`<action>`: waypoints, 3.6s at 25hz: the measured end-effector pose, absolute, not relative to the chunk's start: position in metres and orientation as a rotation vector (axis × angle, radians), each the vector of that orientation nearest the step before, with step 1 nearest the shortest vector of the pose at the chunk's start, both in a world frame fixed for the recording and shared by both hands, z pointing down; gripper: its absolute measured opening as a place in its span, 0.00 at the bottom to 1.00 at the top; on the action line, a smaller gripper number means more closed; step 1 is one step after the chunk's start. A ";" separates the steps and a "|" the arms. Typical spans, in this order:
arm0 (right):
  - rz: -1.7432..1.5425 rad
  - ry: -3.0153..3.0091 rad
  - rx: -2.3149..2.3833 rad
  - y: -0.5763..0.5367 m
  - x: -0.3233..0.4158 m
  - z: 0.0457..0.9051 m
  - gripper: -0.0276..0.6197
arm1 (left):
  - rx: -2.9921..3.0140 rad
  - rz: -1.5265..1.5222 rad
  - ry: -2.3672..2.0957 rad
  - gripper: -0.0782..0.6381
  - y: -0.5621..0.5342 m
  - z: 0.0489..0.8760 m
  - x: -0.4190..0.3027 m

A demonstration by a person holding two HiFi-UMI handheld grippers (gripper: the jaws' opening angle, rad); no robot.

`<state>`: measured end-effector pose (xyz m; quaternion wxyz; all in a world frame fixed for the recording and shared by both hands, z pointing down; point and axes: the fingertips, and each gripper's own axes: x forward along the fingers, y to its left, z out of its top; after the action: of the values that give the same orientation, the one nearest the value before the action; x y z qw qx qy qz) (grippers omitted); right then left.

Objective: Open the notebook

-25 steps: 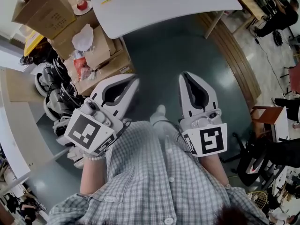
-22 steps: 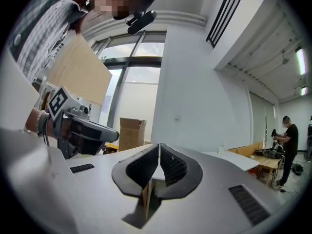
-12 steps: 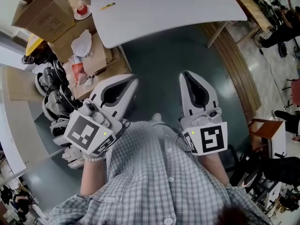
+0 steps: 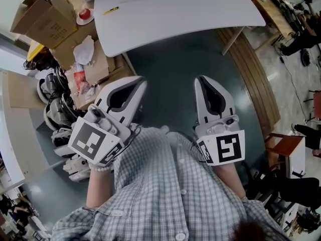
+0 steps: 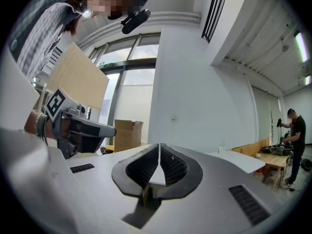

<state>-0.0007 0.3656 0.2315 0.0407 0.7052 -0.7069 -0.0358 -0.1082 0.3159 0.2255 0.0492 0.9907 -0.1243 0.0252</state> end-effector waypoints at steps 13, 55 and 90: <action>-0.099 -2.133 2.158 0.379 0.016 0.233 0.08 | 3.013 0.018 -0.373 0.12 0.327 0.220 -0.096; -0.017 -2.011 2.225 0.224 0.080 0.243 0.08 | 2.992 0.075 -0.180 0.12 0.163 0.231 -0.012; -0.162 -1.950 2.217 0.077 0.078 0.229 0.08 | 3.025 -0.016 -0.180 0.12 0.015 0.221 -0.016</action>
<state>0.0781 0.0773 0.2290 0.0921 0.7465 -0.6567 -0.0545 -0.0160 0.0149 0.2209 0.0556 0.9967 -0.0594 -0.0053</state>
